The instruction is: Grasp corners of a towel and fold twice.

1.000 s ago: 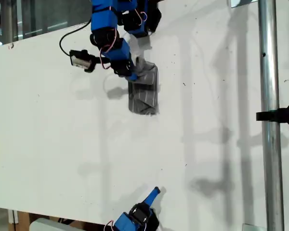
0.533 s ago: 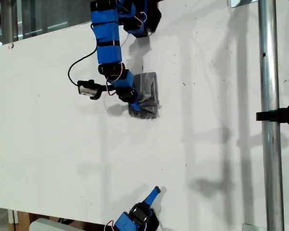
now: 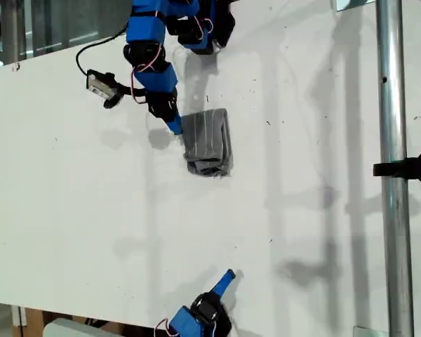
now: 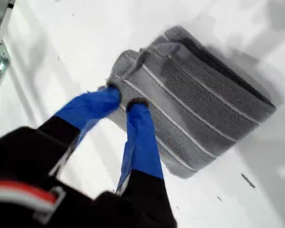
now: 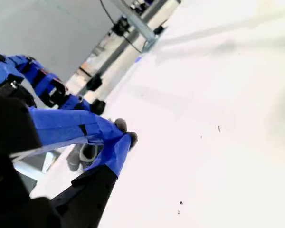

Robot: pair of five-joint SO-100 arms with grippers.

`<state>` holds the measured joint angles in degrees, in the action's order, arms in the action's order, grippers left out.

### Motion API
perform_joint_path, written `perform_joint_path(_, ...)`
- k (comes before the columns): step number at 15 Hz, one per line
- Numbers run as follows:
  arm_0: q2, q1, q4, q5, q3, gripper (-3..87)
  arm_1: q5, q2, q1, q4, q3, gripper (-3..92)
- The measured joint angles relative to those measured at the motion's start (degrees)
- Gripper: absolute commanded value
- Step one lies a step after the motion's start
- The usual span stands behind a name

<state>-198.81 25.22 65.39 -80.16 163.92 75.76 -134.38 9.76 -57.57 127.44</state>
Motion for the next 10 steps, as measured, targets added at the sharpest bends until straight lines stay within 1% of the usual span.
perform_joint_path(2,0.0,-2.2,-0.09,-0.09,1.67,-2.3,7.47,-23.64,-3.25,-10.37,17.14,-0.3)
perform_joint_path(3,0.0,-3.6,-0.09,0.18,2.99,-2.3,9.84,-32.26,-4.66,-15.29,21.01,-0.3)
perform_joint_path(5,0.0,-7.12,-0.35,0.18,6.68,-2.3,14.15,-43.33,-6.33,-23.64,27.16,-0.3)
perform_joint_path(6,0.0,-8.7,-1.32,0.18,9.32,-2.3,15.47,-50.63,-7.21,-25.75,31.29,-0.3)
perform_joint_path(8,0.0,-12.04,-1.49,-1.41,13.36,-2.3,18.63,-53.17,-7.65,-25.31,36.56,0.7)
perform_joint_path(9,-0.09,-13.71,0.35,-5.89,13.97,-2.1,17.93,-53.61,-8.09,-25.05,38.14,4.2)
perform_joint_path(10,-0.18,-15.21,5.01,-10.2,14.15,-2.1,18.72,-53.61,-8.96,-24.96,38.94,4.2)
